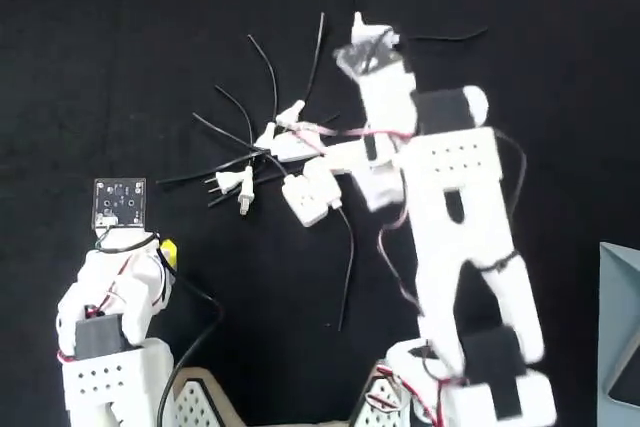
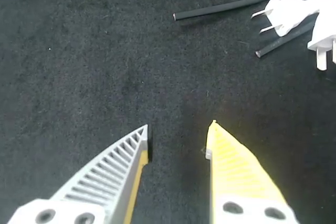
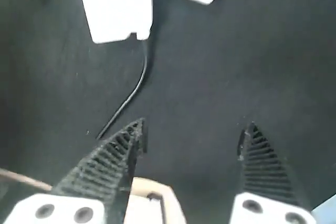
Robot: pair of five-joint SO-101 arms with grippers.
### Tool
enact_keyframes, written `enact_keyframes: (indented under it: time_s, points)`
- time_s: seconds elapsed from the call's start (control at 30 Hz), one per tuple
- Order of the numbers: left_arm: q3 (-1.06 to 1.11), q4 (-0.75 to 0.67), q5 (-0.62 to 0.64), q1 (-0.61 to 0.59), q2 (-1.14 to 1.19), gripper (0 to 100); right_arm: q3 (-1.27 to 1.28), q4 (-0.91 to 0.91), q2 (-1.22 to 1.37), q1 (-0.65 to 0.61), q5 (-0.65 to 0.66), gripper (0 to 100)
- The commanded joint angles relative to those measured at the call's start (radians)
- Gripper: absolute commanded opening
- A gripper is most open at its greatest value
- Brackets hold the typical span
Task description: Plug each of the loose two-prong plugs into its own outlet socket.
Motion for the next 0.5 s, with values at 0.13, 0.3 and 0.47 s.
enact_keyframes:
  time_s: [0.13,0.3,0.47]
  points:
    - [-0.004,-0.023,0.002,-0.008,-0.008,19,0.329,-0.264,-0.239,-0.089,-0.178,27.9]
    - [-0.01,-0.021,0.006,-0.033,-0.008,19,0.452,-0.491,-0.275,-0.282,-0.367,27.9]
    - [-0.027,-0.023,0.009,-0.117,-0.008,19,0.481,-0.703,-0.2,-0.431,-0.543,27.9]
